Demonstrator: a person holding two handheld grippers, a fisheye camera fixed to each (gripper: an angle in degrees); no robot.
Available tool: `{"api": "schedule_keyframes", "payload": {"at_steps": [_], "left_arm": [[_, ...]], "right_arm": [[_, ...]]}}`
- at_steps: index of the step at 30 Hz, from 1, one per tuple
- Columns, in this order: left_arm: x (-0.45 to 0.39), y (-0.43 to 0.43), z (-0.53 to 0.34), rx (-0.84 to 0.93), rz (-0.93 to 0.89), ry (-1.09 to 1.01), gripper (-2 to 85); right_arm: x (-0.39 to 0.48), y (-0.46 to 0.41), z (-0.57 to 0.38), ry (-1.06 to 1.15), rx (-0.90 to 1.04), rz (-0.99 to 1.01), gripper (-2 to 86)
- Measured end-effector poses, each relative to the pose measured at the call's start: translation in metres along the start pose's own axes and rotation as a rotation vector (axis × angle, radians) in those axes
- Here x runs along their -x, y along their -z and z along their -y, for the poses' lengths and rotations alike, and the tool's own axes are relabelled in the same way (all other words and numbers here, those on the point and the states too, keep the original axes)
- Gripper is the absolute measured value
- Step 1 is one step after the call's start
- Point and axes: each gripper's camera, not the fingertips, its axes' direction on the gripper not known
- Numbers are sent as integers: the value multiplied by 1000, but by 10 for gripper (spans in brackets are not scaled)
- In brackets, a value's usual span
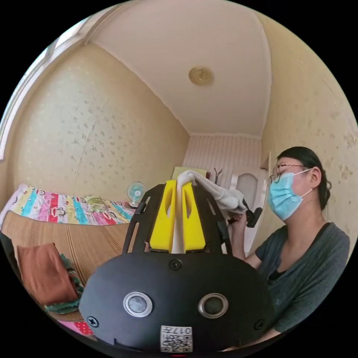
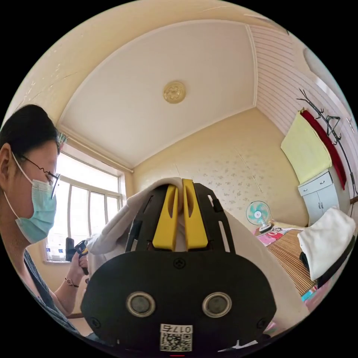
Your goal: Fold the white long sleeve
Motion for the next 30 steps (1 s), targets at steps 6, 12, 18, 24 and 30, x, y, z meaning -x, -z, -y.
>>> {"api": "schedule_keyframes", "payload": {"at_steps": [6,12,18,24,30], "left_arm": [[94,-146,45,244,144,99,14],[308,-362,-15,783,640,308,124],[299,-397,-182,844,463,399,97],[237,-436,-372,1220,393,315,113],[161,-383,-404,1013,574,267,78]], "right_arm": [[-42,-88,1,93,259,-29,42],[-208,-363,-129,-57,1071,-224,107],[-217,-386,-336,-34,1360,-305,104],[-141,-352,-521,95,1616,-159,99],[-101,-255,-601,328,1470,-179,77]]}}
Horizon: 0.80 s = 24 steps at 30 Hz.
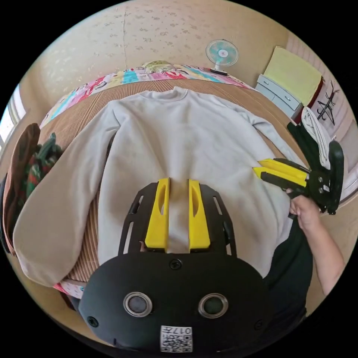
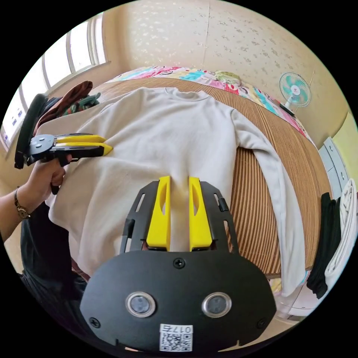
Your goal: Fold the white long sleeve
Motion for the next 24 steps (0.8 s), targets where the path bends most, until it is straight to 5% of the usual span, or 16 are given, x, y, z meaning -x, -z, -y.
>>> {"api": "schedule_keyframes", "payload": {"at_steps": [5,9,14,17,24], "left_arm": [[-3,29,-57,-21,-183,84,60],[42,115,-148,-251,-242,214,82],[150,252,-267,-620,189,499,118],[221,300,-326,-675,327,698,164],[276,275,-429,-647,-62,920,150]], "right_arm": [[-7,5,-43,30,8,-135,56],[-54,9,-87,-144,-99,134,43],[-58,8,-118,-154,-145,173,36],[-45,10,-135,-119,-172,104,34],[-54,18,-169,-141,-190,171,31]]}}
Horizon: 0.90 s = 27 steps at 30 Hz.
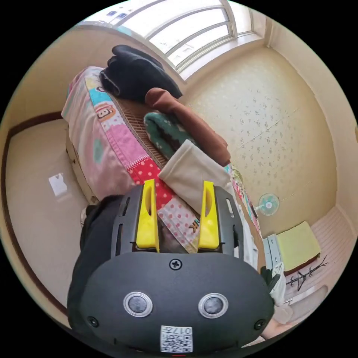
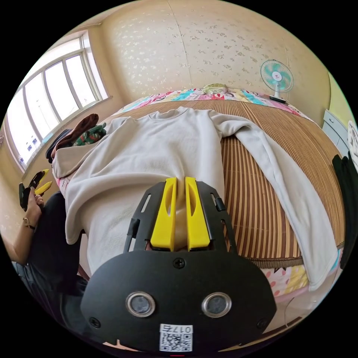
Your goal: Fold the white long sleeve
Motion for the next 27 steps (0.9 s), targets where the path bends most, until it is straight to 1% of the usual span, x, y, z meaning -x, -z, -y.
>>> {"api": "schedule_keyframes", "payload": {"at_steps": [2,3,6,8,10,14,15,17,19,21,22,24,27], "left_arm": [[-13,-4,-7,29,-31,-51,143],[-16,-10,-8,73,-54,-48,147],[-4,-24,-14,180,-80,49,158],[7,-21,-18,177,-86,97,150],[13,-15,-17,171,-95,117,131],[34,-14,-8,200,-78,164,62],[42,-10,-9,205,-129,192,49],[47,3,-15,205,-159,245,36],[37,28,-19,133,-202,210,24],[5,68,-10,46,-143,97,17],[-2,76,-6,28,-132,75,15],[-30,101,17,-54,-157,17,12],[-76,103,46,-102,-120,-83,10]], "right_arm": [[3,4,-7,7,2,-17,31],[4,7,-11,9,3,-24,31],[5,14,-21,9,3,-28,30],[6,19,-27,10,4,-32,30],[6,25,-35,11,3,-34,29],[6,35,-45,9,3,-29,28],[6,39,-49,8,2,-27,28],[5,44,-54,6,3,-23,27],[7,51,-59,8,5,-30,27],[10,56,-63,12,8,-44,27],[12,60,-66,16,6,-55,27],[14,65,-70,19,6,-64,26],[19,73,-75,32,13,-83,26]]}}
